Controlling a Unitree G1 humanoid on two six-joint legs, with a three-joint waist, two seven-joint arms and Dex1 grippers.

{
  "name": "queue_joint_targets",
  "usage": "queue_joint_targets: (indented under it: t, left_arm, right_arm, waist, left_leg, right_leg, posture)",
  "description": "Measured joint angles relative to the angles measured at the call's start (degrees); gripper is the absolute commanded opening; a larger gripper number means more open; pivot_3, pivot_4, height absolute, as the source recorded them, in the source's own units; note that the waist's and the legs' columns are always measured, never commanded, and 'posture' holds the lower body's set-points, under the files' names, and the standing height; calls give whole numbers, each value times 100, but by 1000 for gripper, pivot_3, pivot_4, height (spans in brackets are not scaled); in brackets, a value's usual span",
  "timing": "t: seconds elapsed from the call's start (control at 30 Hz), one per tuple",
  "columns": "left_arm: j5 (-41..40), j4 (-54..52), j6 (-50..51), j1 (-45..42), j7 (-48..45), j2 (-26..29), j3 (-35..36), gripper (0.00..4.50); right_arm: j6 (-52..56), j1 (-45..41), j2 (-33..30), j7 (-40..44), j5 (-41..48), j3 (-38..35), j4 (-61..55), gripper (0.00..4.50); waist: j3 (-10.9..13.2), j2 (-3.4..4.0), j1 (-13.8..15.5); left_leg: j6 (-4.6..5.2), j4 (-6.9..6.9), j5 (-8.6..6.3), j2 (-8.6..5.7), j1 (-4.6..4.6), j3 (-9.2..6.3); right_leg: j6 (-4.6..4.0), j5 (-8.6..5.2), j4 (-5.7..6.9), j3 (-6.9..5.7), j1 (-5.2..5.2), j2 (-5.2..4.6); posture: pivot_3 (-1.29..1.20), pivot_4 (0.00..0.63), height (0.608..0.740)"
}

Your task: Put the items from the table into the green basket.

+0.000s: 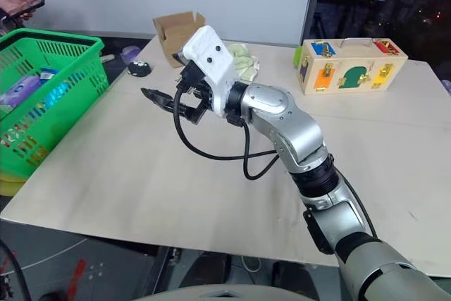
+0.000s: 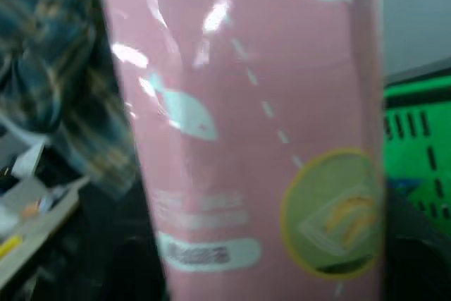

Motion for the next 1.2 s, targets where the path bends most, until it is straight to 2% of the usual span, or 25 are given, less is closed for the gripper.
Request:
queue_joint_targets:
  t: [0.27,0.47,0.53,0.67,0.8,0.9,1.0,1.2]
  left_arm:
    - [-201,15,-231,82,151,-44,245,4370]
    - [-1386,-775,-145,-4,-1426,-682,949,4370]
    - [-1717,-1399,222,330,-1870,-979,1001,4370]
    - [-2564,-4021,1871,1876,-2180,-1833,987,4370]
    - [-3311,-6674,3476,3270,-1968,-2505,734,4370]
    - [-3735,-8053,4321,3797,-1535,-3096,477,4370]
    - [-4019,-9063,4972,4094,-1102,-3486,190,4370]
    - [-4008,-9825,5354,4656,-783,-3645,-181,4370]
  right_arm:
    - [15,72,-124,215,216,-7,-223,4500]
    - [-133,385,-613,646,227,18,-367,4500]
    - [-171,463,-717,774,240,23,-390,4500]
    - [-160,744,-1056,815,240,-73,-554,4500]
    - [-10,1284,-1675,474,0,-408,-663,4500]
    - [204,1792,-2143,91,-308,-709,-698,4500]
    - [450,2329,-2419,-255,-502,-973,-915,4500]
    - [815,3444,-2573,-921,-807,-1537,-1535,4500]
  waist:
    - [-10,-14,-46]
    - [-22,-24,-15]
    - [-36,-30,-68]
    - [-55,5,-167]
    - [-57,5,-252]
    - [-62,17,-269]
    - [-77,43,-354]
    - [-114,105,-594]
  left_leg:
    - [0,1,0,1,1,0]
    - [-1,9,1,-1,3,-4]
    - [0,10,2,-1,9,-1]
    - [1,8,1,-1,9,-4]
    - [2,8,0,-1,4,-4]
    - [3,10,0,-4,7,-1]
    - [4,14,1,-3,15,3]
    - [7,12,-1,-3,34,18]
  right_leg:
    - [0,1,1,-2,1,-1]
    - [-1,2,-4,-11,17,-7]
    - [-4,4,1,-6,18,-8]
    - [-9,6,2,-4,18,-13]
    - [-10,7,-4,-1,16,-14]
    - [-10,7,-2,3,18,-15]
    - [-10,7,1,14,22,-11]
    - [-8,5,-5,36,34,-6]
  posture:
    - [187,0,740]
    - [191,0,740]
    - [190,0,740]
    - [179,0,740]
    - [132,0,740]
    - [88,0,740]
    - [50,0,740]
    - [4,0,740]
